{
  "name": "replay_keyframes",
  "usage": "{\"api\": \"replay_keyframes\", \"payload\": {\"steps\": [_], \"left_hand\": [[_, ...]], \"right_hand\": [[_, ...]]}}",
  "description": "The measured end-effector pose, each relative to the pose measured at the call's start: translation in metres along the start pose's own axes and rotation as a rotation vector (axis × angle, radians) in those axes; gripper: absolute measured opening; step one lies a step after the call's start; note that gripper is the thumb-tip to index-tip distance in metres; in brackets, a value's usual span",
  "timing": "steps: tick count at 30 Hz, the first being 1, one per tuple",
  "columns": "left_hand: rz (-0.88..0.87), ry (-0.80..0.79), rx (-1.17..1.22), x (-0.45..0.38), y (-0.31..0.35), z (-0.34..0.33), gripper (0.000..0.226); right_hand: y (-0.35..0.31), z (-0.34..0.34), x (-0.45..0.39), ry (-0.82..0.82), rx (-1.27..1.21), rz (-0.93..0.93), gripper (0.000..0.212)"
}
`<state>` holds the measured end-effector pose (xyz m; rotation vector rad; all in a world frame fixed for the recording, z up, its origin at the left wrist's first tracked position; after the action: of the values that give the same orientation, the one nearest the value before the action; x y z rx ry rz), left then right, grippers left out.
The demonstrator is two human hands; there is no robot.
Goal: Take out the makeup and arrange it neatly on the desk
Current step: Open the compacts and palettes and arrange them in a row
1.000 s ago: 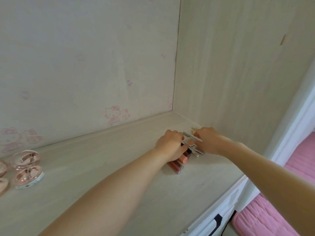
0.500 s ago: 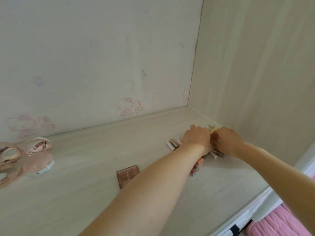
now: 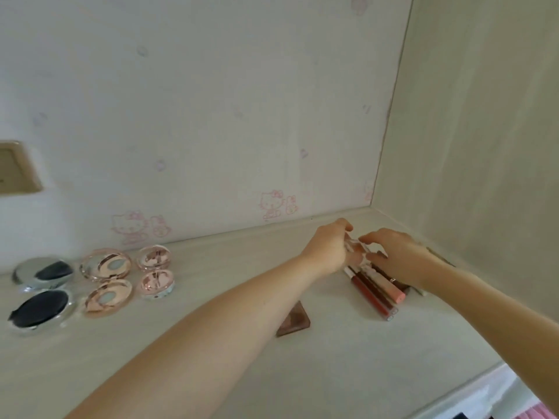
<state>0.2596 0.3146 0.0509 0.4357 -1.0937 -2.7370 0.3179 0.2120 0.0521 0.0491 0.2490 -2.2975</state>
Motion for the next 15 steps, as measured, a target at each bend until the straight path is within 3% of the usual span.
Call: {"api": "replay_keyframes", "payload": {"steps": [5, 15], "left_hand": [[0.007, 0.080, 0.048, 0.037, -0.028, 0.055, 0.052], [0.056, 0.246, 0.016, 0.143, -0.096, 0.163, 0.043]], "right_hand": [[-0.076, 0.011, 0.009, 0.083, -0.096, 0.158, 0.039], [-0.231, -0.005, 0.027, 0.072, -0.247, 0.407, 0.035]]}}
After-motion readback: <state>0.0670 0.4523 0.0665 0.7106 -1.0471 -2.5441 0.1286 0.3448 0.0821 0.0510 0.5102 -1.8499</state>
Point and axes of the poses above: each hand's wrist, its own x-axis away from the middle knuckle, its own z-axis out of the back of the hand, y = z × x, the point moved 8 cm from there along -x, towards the middle knuckle
